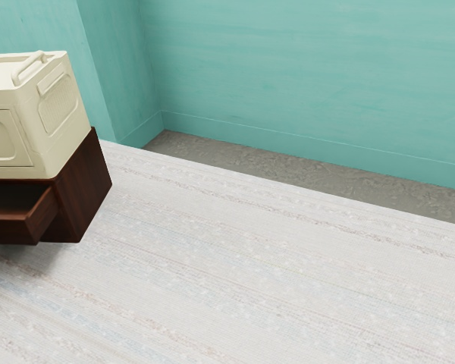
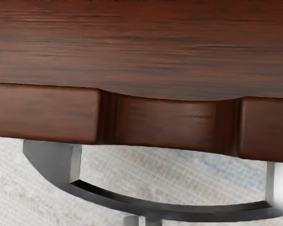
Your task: Push the drawer handle with one arm to close the drawer
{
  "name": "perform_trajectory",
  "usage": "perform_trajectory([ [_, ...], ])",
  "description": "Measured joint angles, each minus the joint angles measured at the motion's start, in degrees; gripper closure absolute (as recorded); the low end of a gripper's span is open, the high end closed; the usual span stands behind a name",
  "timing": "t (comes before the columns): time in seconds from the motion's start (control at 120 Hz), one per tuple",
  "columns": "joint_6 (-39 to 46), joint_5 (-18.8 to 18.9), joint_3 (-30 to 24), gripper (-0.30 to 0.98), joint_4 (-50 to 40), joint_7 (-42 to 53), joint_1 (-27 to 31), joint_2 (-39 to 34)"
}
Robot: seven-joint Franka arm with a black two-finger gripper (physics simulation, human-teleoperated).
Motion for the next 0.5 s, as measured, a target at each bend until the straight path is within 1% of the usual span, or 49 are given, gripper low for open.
perform_trajectory([
  [0.192, 1.78, -0.09, 0.17, 0.79, 3.01, -1.12, 0.47, 4.36],
  [0.383, 2.49, -0.4, 0.04, 0.79, 5.68, -1.68, -2.0, 6.91],
  [0.5, 2.71, -0.34, 0.09, 0.79, 7.78, -1.84, -2.18, 8.55],
])
